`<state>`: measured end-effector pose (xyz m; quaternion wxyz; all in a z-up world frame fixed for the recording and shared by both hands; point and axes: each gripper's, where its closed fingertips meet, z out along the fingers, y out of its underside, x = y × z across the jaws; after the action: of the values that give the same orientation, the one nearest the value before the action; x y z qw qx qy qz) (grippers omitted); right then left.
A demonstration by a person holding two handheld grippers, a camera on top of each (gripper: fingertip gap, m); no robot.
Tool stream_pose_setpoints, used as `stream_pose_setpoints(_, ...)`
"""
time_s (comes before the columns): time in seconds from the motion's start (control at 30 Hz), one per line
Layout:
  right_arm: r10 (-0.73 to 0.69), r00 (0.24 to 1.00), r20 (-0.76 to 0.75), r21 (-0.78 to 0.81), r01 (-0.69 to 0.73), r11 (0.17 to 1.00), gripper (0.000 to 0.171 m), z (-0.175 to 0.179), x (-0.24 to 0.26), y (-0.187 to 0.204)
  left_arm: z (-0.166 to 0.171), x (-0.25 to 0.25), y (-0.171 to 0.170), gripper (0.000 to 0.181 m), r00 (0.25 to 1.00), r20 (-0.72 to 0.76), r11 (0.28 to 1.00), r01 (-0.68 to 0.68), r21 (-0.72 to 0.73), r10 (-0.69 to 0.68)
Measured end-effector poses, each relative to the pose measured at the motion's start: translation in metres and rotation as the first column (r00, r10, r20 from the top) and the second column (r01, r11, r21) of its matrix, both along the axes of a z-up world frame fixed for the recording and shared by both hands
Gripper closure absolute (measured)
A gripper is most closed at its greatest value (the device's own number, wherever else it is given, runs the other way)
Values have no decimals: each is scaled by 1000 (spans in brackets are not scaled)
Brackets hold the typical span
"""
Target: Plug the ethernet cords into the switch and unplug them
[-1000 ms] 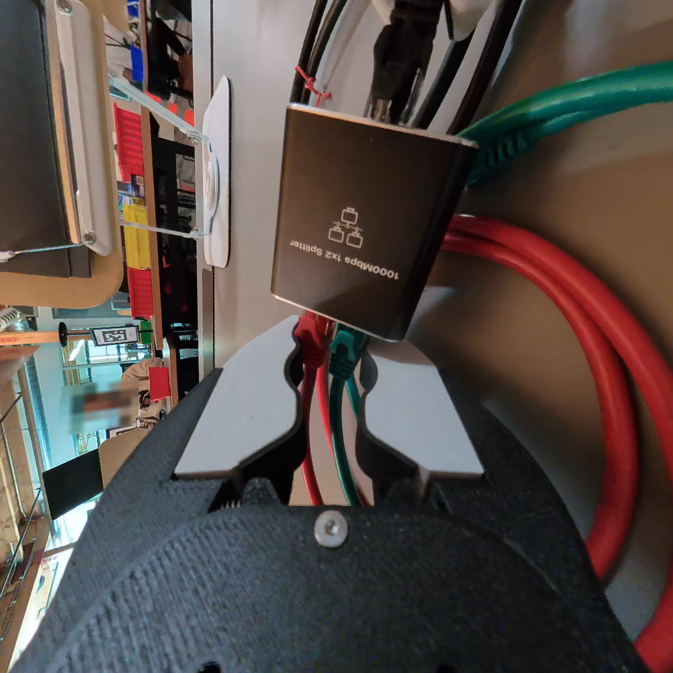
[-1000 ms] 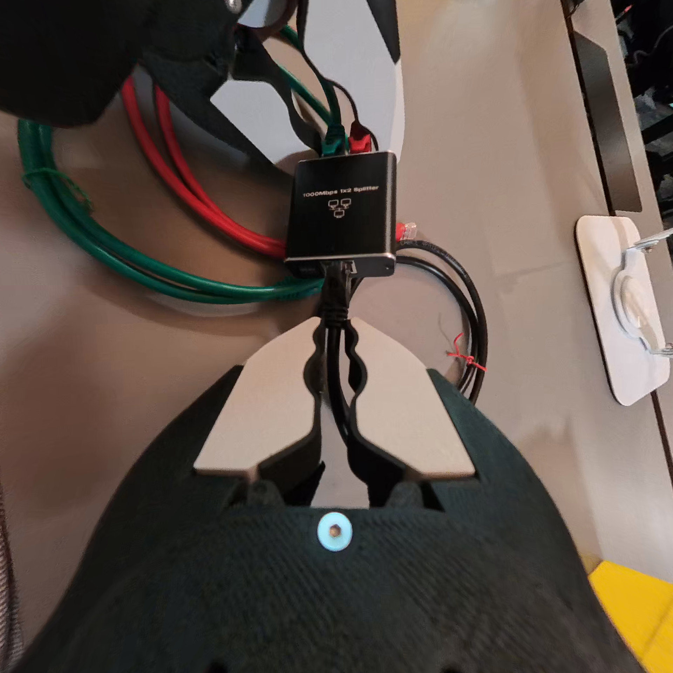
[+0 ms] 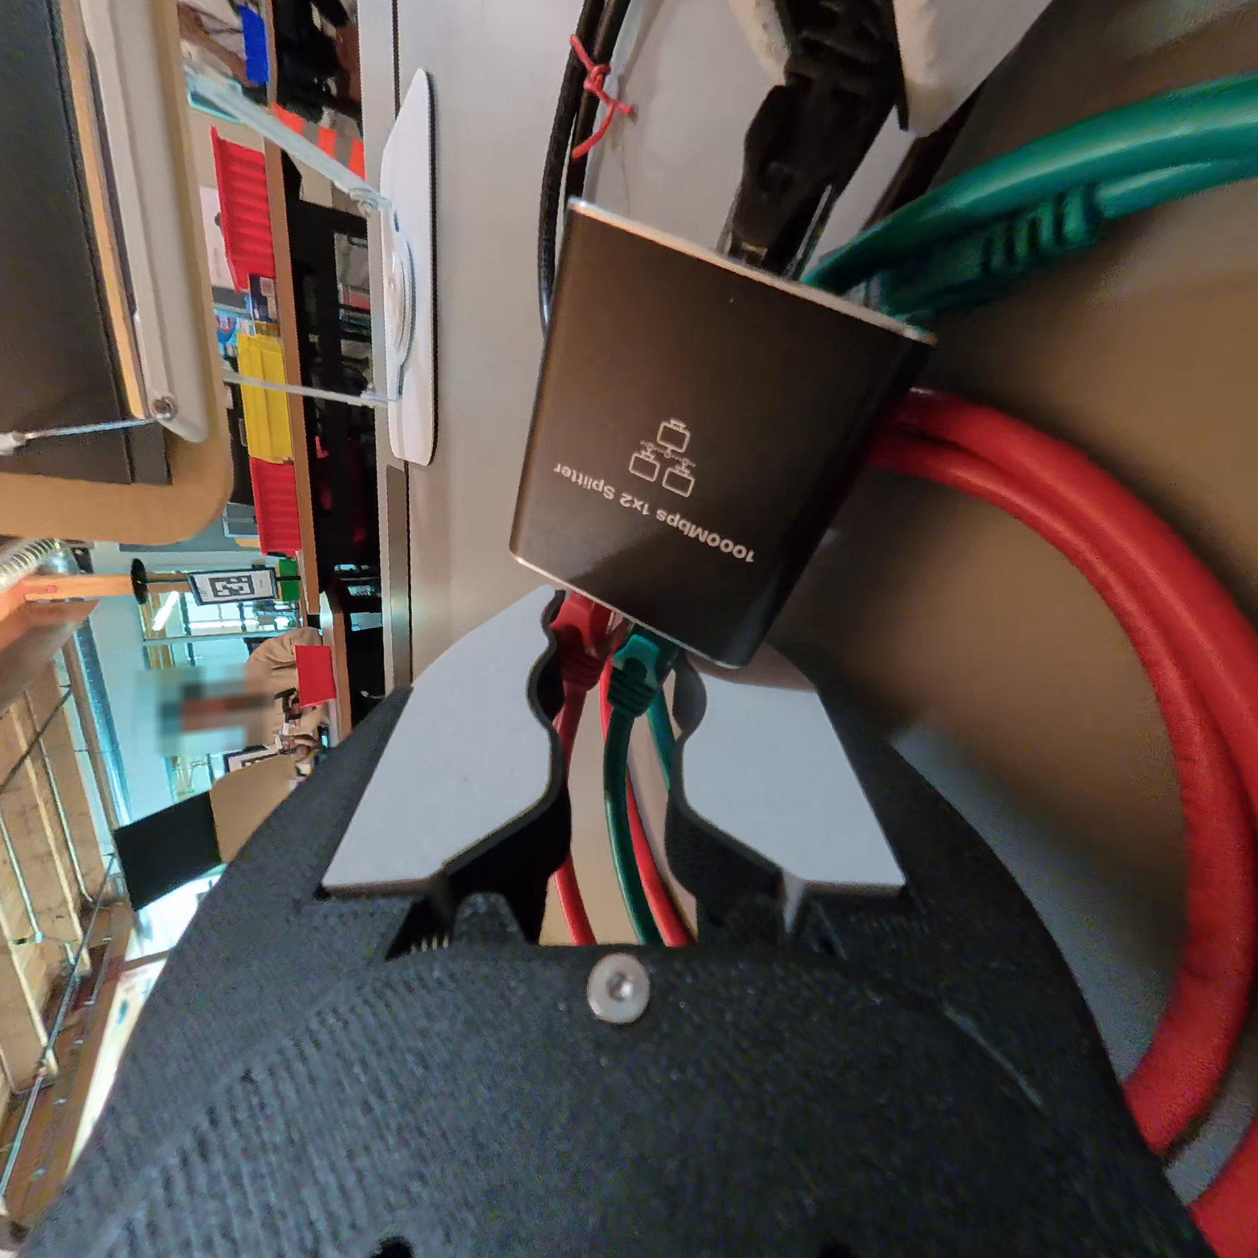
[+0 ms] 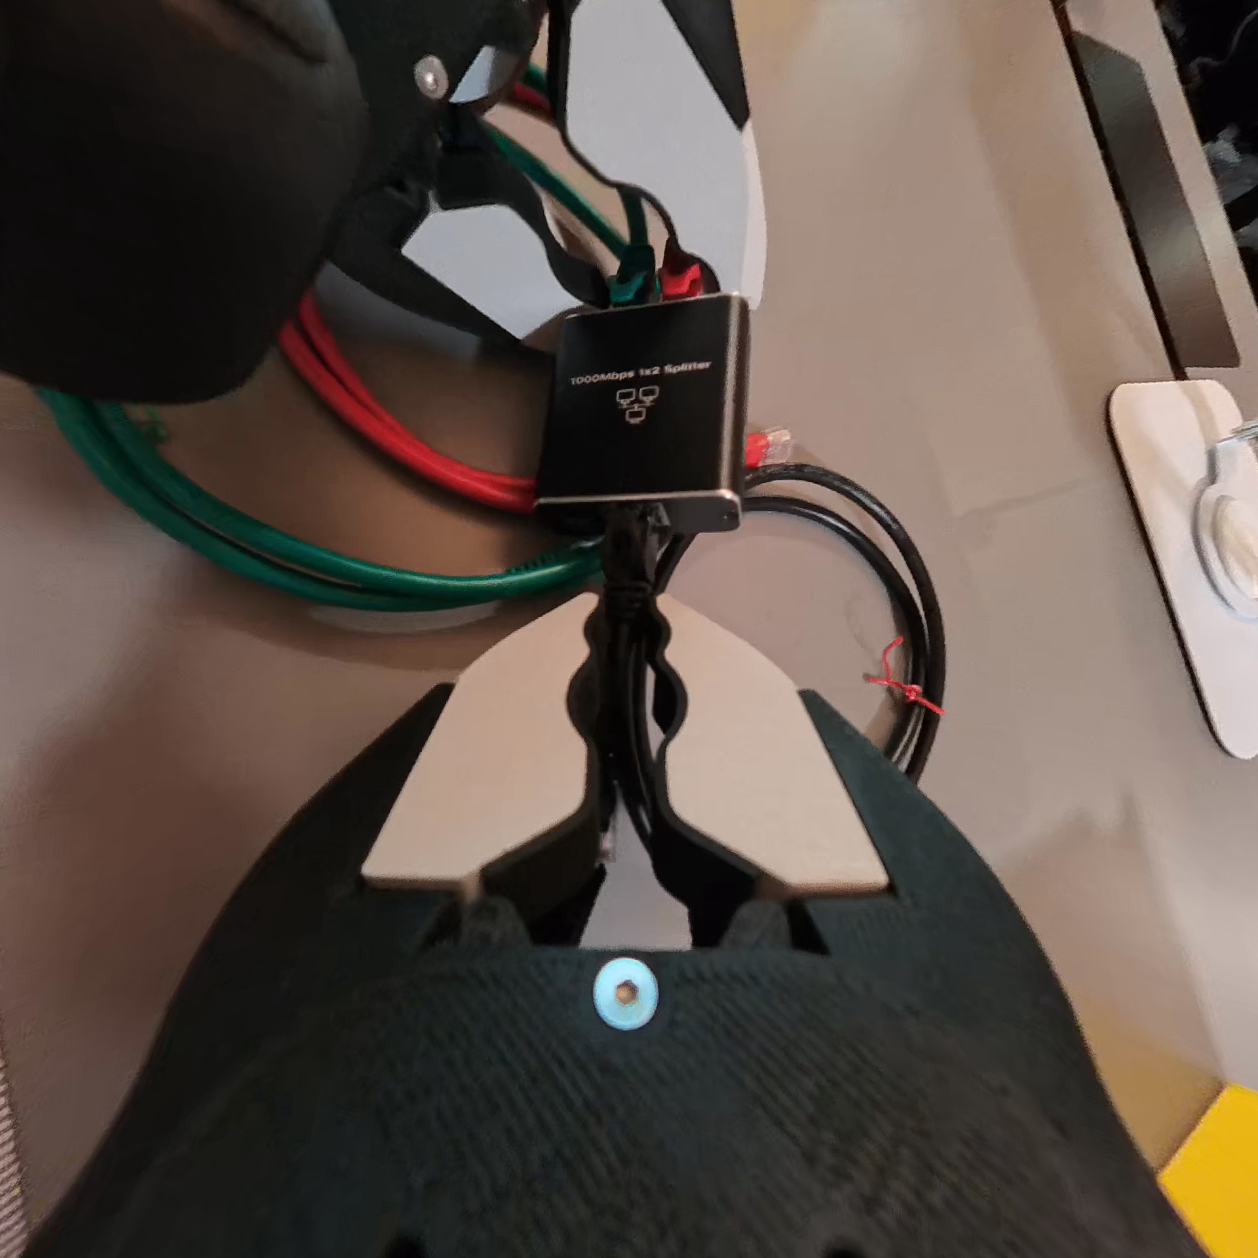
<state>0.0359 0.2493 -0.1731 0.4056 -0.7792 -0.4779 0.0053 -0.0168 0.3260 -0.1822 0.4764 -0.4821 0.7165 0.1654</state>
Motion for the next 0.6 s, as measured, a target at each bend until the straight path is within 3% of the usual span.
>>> stream_pose_setpoints(0.47, -195, 958, -211, -121, 172, 978, 156, 0, 35, 20, 22, 1, -12, 145, 969, 248, 965, 53, -258, 14)
stream_pose_setpoints(0.6, -256, 933, -252, -178, 215, 960, 142, -7, 46, 25, 28, 1, -14, 143, 930, 363, 906, 101, -411, 61)
